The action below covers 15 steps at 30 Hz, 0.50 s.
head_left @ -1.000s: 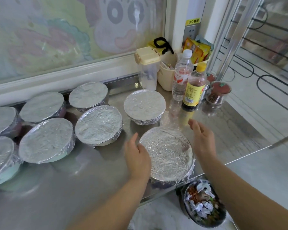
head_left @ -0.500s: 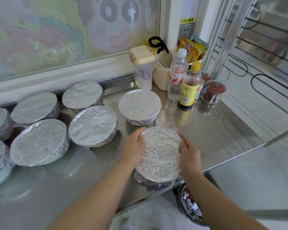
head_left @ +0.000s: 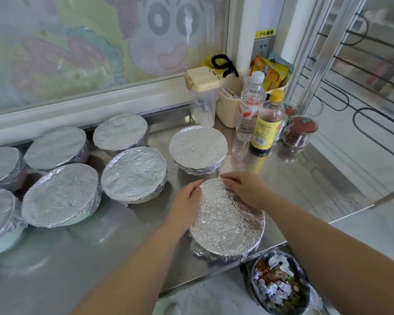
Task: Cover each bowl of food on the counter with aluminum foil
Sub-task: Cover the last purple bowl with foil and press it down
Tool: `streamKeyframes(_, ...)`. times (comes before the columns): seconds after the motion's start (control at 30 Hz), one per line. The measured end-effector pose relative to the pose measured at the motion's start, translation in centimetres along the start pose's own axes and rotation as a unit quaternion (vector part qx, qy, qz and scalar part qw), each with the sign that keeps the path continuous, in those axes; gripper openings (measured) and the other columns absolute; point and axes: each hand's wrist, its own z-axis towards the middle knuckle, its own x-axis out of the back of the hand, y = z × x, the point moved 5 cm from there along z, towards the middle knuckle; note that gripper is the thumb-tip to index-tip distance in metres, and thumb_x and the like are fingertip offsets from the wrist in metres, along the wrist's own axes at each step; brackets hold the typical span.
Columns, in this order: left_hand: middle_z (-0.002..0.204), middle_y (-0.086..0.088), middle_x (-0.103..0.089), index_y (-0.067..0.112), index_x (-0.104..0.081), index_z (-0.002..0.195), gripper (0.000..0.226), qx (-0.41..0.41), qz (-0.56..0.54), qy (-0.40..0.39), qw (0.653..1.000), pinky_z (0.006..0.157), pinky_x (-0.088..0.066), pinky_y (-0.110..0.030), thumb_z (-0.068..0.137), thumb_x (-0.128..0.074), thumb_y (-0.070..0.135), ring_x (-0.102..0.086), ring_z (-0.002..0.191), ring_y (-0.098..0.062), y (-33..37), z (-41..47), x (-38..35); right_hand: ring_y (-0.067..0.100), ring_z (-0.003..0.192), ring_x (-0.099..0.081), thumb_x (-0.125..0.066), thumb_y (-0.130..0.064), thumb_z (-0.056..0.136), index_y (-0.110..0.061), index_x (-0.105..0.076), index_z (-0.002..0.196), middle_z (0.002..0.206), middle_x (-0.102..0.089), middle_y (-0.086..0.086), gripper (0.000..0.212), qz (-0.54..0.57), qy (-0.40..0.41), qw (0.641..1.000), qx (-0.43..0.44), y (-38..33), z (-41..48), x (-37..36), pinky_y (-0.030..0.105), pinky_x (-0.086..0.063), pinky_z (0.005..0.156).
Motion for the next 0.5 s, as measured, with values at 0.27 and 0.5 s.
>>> streamKeyframes(0.27,0.114,0.01,-0.07,0.026,-0.066,0.122,0.027,-0.003,-0.004,-0.017,1.0,0.083,-0.047,-0.019,0.105,-0.046,0.024,-0.064,0.106,-0.007,0.1,0.2,-0.6,-0.004,0.083,-0.059,-0.061,-0.023,0.101,-0.023,-0.077,0.112,0.095,-0.07,-0.012,0.02,0.083,0.015,0.996,-0.03,1.0,0.1,-0.4,0.014,-0.039,0.073)
streamKeyframes(0.5,0.132,0.01,-0.059,0.022,-0.057,0.137,0.035,-0.092,0.095,0.052,0.99,0.095,-0.035,-0.012,0.103,-0.049,0.022,-0.054,0.12,-0.005,3.1,-0.1,0.2,0.017,0.092,-0.065,-0.058,-0.02,0.099,-0.02,-0.075,0.115,0.095,-0.072,-0.006,0.023,0.172,0.193,0.951,-0.168,4.5,-3.9,0.8,0.032,-0.049,0.083)
